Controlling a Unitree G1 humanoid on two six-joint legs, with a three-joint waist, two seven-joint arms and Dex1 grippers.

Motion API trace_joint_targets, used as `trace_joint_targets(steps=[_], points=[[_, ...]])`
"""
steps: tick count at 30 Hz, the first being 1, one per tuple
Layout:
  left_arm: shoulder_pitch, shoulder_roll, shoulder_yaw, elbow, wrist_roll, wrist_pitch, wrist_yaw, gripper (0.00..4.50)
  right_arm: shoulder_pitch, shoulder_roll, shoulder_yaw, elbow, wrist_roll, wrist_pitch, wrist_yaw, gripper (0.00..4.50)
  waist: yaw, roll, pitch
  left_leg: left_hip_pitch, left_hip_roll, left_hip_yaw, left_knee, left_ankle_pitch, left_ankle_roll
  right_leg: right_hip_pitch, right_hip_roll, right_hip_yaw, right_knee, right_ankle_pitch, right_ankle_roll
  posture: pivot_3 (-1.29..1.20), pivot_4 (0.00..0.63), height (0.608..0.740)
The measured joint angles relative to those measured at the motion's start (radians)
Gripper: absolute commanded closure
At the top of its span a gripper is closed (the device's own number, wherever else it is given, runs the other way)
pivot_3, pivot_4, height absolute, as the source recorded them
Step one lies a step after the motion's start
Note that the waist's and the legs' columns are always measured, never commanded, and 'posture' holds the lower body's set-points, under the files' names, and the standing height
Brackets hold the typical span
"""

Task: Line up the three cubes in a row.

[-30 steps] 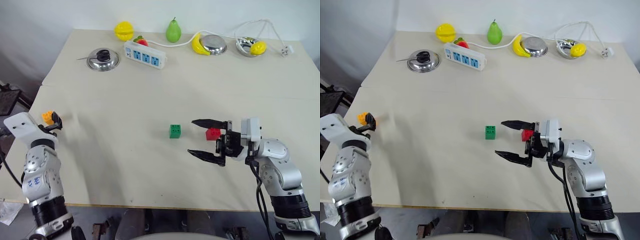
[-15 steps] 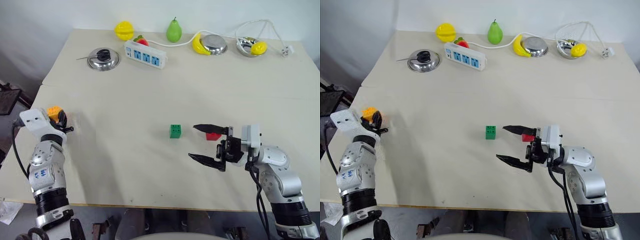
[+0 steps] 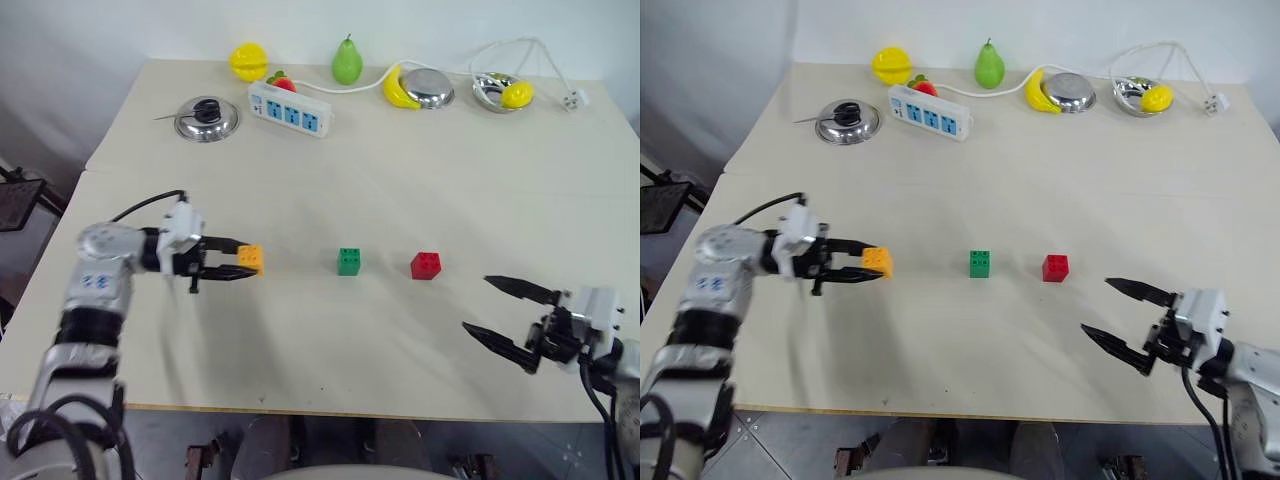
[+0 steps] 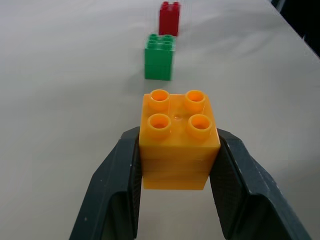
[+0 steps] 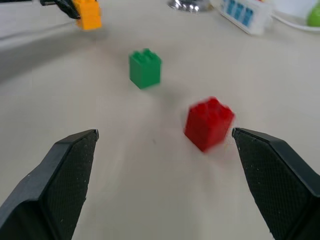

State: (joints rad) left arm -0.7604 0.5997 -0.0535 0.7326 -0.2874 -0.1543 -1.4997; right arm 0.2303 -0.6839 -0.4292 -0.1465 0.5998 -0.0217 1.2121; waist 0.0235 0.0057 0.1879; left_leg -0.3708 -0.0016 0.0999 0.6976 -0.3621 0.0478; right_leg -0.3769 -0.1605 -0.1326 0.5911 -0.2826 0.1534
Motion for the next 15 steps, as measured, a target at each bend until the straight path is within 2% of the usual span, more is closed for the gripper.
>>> trace_joint_targets(steps=[2, 5, 9, 15], points=[[-0.081, -0.065, -0.014, 0.138, 0.039, -0.061, 0.000, 3.01, 0.018, 0.010, -0.007, -0.017, 0.001, 0.000, -0.015, 0.00, -0.005, 0.000, 0.000, 0.000, 0.000, -0.001, 0.000, 0.000, 0.000, -0.001, 0.000, 0.000, 0.000, 0.000, 0.000, 0.00, 0.150, 0.740], [-0.141, -0.112, -0.038, 0.261, 0.084, -0.130, 0.000, 3.01, 0.016, 0.019, -0.004, -0.056, 0.002, 0.001, -0.035, 0.00, -0.015, -0.001, 0.000, 0.000, 0.000, -0.002, 0.000, 0.000, 0.000, -0.001, 0.000, 0.000, 0.000, 0.000, 0.000, 0.00, 0.150, 0.740], [-0.177, -0.120, -0.043, 0.375, 0.130, -0.194, 0.000, 3.01, 0.022, 0.025, 0.000, -0.089, 0.002, 0.002, -0.053, 0.00, -0.020, -0.002, 0.001, 0.000, 0.000, -0.003, 0.000, 0.000, 0.001, -0.001, 0.000, 0.000, 0.001, 0.000, 0.000, 0.00, 0.150, 0.740], [-0.193, -0.107, -0.025, 0.426, 0.152, -0.257, 0.000, 3.01, 0.023, 0.029, 0.002, -0.099, 0.001, 0.002, -0.068, 0.00, -0.023, -0.002, 0.001, 0.000, 0.002, -0.004, 0.001, 0.001, 0.002, -0.001, -0.002, 0.000, 0.002, 0.000, 0.000, 0.00, 0.150, 0.740]])
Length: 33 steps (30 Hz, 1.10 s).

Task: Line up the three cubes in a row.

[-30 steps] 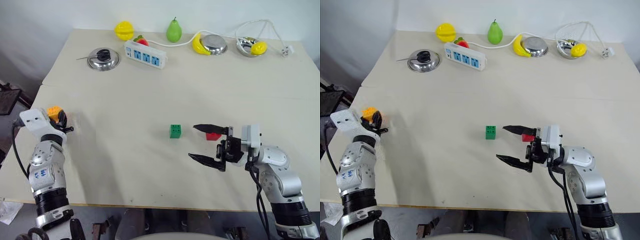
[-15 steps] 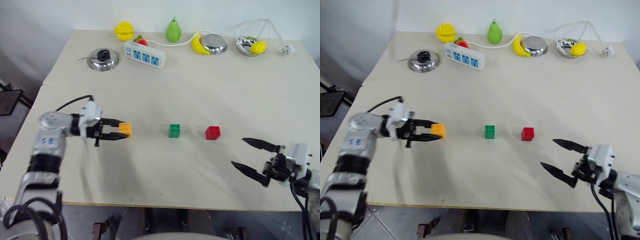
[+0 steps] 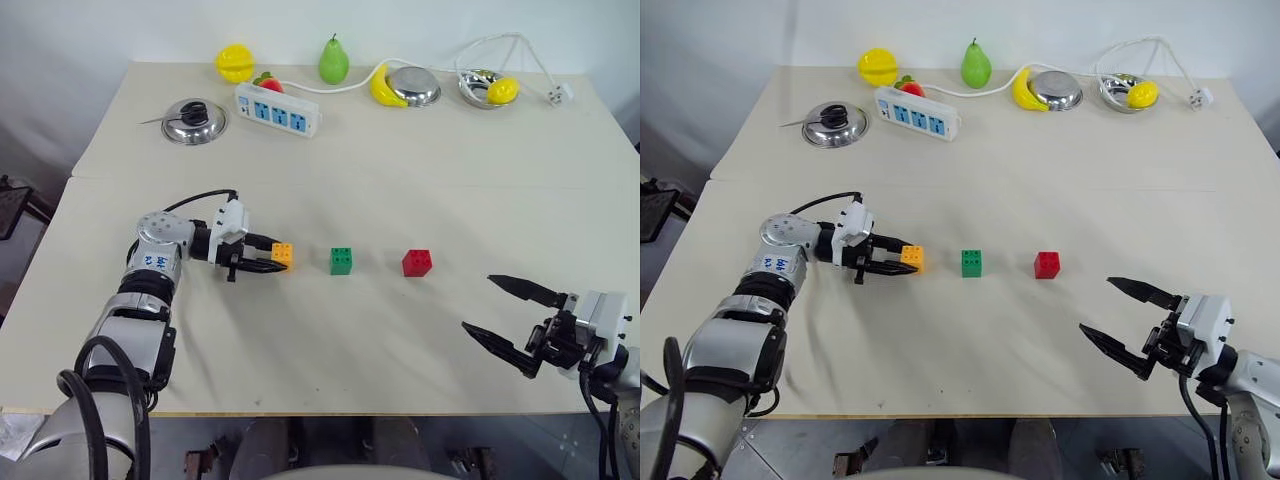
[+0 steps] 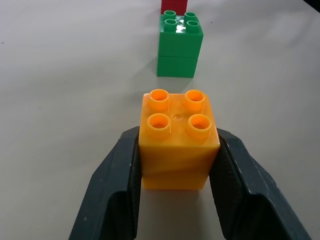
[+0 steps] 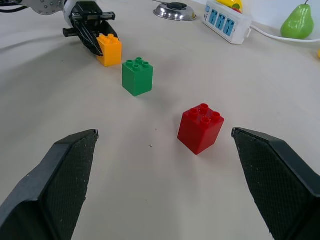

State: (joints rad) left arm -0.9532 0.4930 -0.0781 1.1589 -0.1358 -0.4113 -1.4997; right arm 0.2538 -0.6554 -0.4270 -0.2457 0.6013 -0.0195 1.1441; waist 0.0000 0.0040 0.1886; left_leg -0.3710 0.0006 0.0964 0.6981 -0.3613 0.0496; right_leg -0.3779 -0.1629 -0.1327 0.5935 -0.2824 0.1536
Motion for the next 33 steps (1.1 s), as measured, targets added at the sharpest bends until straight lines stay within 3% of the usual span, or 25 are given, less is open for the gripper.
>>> trace_joint_targets(steps=[4, 12, 18, 23, 28, 33], points=[[0.002, 0.029, 0.020, 0.020, 0.004, -0.014, -0.001, 3.01, -0.003, 0.000, 0.007, 0.005, -0.001, -0.001, 0.001, 0.00, -0.003, 0.000, 0.000, 0.000, 0.000, 0.000, 0.000, 0.000, 0.000, 0.000, 0.000, 0.000, 0.000, 0.000, 0.000, 0.00, 0.150, 0.740], [0.039, 0.041, 0.045, 0.001, 0.000, -0.002, -0.002, 0.70, -0.059, -0.001, 0.030, 0.050, 0.000, -0.001, 0.030, 0.00, -0.001, 0.000, 0.000, 0.000, 0.001, -0.001, 0.000, 0.000, 0.001, 0.000, -0.001, 0.000, 0.001, 0.000, 0.000, 0.00, 0.150, 0.740], [0.223, 0.162, 0.127, -0.288, -0.135, 0.117, -0.002, 0.70, -0.093, -0.037, 0.024, 0.089, 0.021, 0.002, 0.085, 0.00, -0.007, 0.000, 0.000, 0.000, 0.001, -0.001, -0.001, 0.000, 0.001, -0.001, -0.002, 0.000, 0.001, 0.000, 0.000, 0.00, 0.150, 0.740], [0.531, 0.256, 0.266, -0.633, -0.275, 0.273, 0.019, 0.70, -0.145, -0.073, 0.012, 0.160, 0.060, 0.017, 0.175, 0.00, -0.006, 0.000, 0.000, 0.000, 0.002, -0.002, 0.001, 0.000, 0.001, 0.000, -0.002, 0.000, 0.001, 0.000, 0.000, 0.00, 0.150, 0.740], [0.727, 0.267, 0.410, -0.906, -0.381, 0.421, 0.161, 0.70, -0.213, -0.052, 0.032, 0.177, 0.072, 0.001, 0.216, 0.00, 0.005, 0.001, 0.000, 0.001, 0.001, -0.005, 0.001, 0.000, 0.001, 0.002, -0.005, -0.001, 0.001, 0.000, 0.000, 0.00, 0.150, 0.740], [0.830, 0.241, 0.439, -1.035, -0.387, 0.467, 0.264, 0.70, -0.225, -0.022, 0.067, 0.192, 0.080, -0.002, 0.245, 0.00, 0.003, 0.001, 0.000, 0.001, 0.001, -0.004, 0.000, 0.000, 0.001, 0.002, -0.004, -0.001, 0.001, 0.000, 0.000, 0.00, 0.150, 0.740]])
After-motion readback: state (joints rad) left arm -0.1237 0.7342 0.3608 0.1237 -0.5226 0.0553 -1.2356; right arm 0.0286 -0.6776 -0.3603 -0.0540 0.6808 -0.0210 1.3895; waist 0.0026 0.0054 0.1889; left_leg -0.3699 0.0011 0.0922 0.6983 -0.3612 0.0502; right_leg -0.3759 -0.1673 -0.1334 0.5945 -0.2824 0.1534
